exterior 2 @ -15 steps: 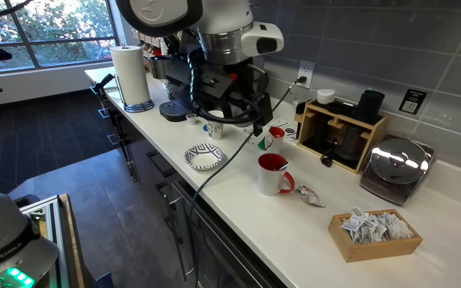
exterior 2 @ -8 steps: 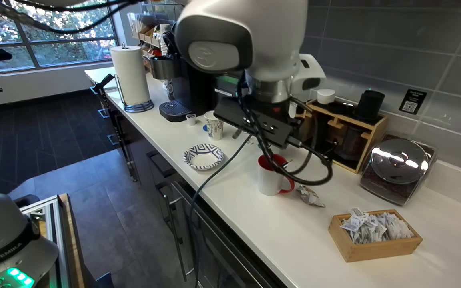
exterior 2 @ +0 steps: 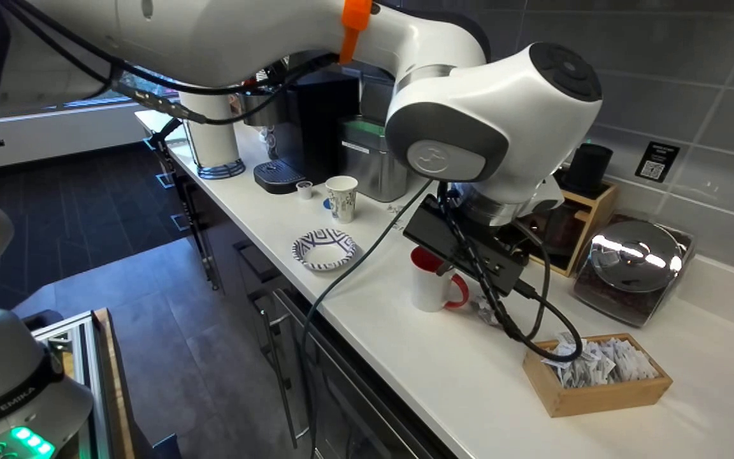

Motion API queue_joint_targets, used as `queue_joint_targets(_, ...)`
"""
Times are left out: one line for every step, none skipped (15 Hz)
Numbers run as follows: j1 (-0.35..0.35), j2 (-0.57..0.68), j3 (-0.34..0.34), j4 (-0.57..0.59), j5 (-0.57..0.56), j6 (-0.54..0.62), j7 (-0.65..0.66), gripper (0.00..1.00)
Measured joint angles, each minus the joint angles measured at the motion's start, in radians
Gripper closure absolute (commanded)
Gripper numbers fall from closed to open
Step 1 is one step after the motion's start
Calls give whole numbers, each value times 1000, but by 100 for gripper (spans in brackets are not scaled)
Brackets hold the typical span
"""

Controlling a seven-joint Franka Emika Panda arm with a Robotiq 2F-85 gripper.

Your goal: Remove the straw from the cup

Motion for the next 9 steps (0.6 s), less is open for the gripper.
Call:
queue_joint_targets(-14,19,19,35,1,-21,0,0)
queue_joint_targets(-27,35,35,69,2,-40,1,0)
queue_joint_targets(-39,51,48,101,2,-63,2,0)
queue_joint_targets(-49,65,58,131,2,-83,3,0)
queue_joint_targets(-58,79,66,160,2,-103,4,0)
queue_joint_targets(-68,93,74,187,2,-118,5,3)
queue_joint_targets(-76,107,80,212,2,-135,6,6)
queue_joint_targets(-84,121,86,237,2,-149,6,6)
queue_joint_targets(-91,136,94,260,2,-158,7,8)
